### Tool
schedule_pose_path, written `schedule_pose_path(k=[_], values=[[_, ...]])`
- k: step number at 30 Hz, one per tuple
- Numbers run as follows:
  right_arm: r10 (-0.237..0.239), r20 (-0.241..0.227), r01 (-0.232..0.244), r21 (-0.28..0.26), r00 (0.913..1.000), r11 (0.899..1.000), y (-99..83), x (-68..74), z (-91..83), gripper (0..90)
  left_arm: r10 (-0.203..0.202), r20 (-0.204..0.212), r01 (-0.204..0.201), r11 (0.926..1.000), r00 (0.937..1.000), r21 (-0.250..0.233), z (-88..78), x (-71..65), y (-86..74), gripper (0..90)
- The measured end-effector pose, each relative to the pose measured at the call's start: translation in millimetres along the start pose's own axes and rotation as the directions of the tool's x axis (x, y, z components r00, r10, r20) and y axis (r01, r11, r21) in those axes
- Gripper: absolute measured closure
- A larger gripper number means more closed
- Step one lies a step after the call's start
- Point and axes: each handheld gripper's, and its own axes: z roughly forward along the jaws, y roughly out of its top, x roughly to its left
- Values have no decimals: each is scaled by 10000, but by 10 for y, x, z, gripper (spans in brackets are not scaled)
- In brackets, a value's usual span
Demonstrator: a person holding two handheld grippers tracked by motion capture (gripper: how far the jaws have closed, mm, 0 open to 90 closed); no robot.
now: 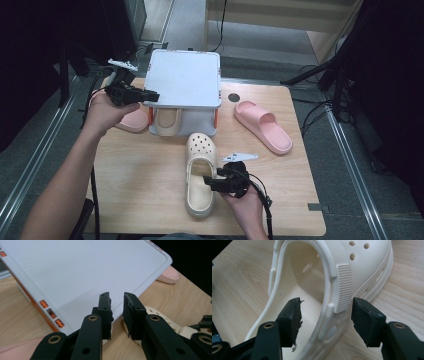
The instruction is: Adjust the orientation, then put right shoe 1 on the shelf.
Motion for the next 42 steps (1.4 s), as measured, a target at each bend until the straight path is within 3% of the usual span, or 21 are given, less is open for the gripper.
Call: schedule_pose_path(k=[5,9,17,21,25,32,42], values=[[-39,271,41,-81,9996,10000,12,2,43,425,-107,-248,111,9998,9996,161,72,123,-64,784],[125,510,-124,-23,9986,9999,22,-34,85,477,-107,-311,100,9997,9995,-214,69,176,-103,841],[326,489,-322,-96,9983,9994,35,-85,99,561,90,-587,-105,9996,9982,-252,78,135,-112,862],[528,509,-517,-225,9973,9984,46,-118,69,666,177,-700,-196,9994,9974,-274,79,118,-118,862],[280,975,-254,-277,9948,9993,83,-145,37,752,237,-795,-257,9994,9966,-243,81,106,-115,863],[596,978,-546,-532,9934,9971,179,-198,-32,779,208,-792,-227,9995,9966,-235,80,106,-117,872],[527,1216,-392,-1109,9912,9931,452,-276,-187,785,229,-789,-250,9994,9966,-256,90,90,-117,871]])
